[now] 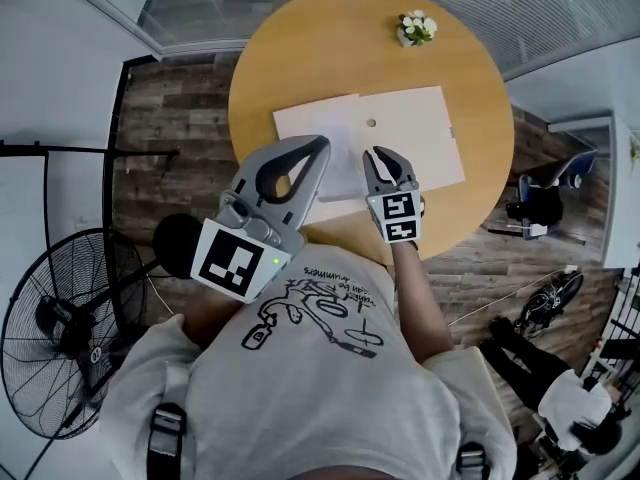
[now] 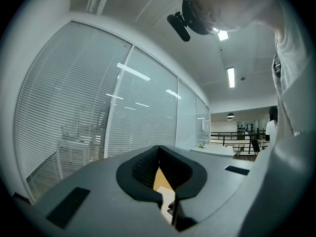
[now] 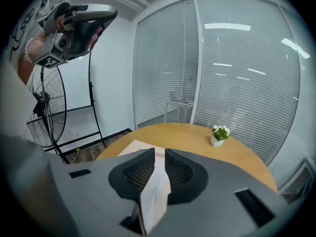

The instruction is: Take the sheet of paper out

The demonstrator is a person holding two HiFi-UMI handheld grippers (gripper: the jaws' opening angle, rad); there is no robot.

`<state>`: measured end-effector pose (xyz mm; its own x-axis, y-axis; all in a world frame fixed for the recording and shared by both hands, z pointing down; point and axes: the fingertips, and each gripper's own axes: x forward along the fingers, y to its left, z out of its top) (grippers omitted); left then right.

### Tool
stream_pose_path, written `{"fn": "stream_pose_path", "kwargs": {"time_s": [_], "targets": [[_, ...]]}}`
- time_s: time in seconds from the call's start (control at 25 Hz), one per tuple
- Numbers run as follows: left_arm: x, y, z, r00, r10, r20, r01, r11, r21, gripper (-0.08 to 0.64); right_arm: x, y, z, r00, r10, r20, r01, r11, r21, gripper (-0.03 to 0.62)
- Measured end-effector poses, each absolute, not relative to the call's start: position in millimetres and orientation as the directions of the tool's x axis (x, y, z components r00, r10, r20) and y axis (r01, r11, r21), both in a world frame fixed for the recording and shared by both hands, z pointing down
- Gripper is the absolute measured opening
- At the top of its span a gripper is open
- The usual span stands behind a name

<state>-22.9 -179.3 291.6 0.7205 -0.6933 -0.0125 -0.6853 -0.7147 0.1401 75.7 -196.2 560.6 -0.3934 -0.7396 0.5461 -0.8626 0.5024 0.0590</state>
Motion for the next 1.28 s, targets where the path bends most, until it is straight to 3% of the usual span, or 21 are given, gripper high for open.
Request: {"fn": "stream_pose_path", "kwargs": {"time_s": [1.28], "targets": [[-31.9, -187.1, 303.0, 0.709, -0.705, 0.023, -0.699, -0.698, 0.151, 0.021, 64.5, -197.9, 735.5, -0.406, -0.447, 0.797, -0.836, 0.534, -0.127, 0.15]]}}
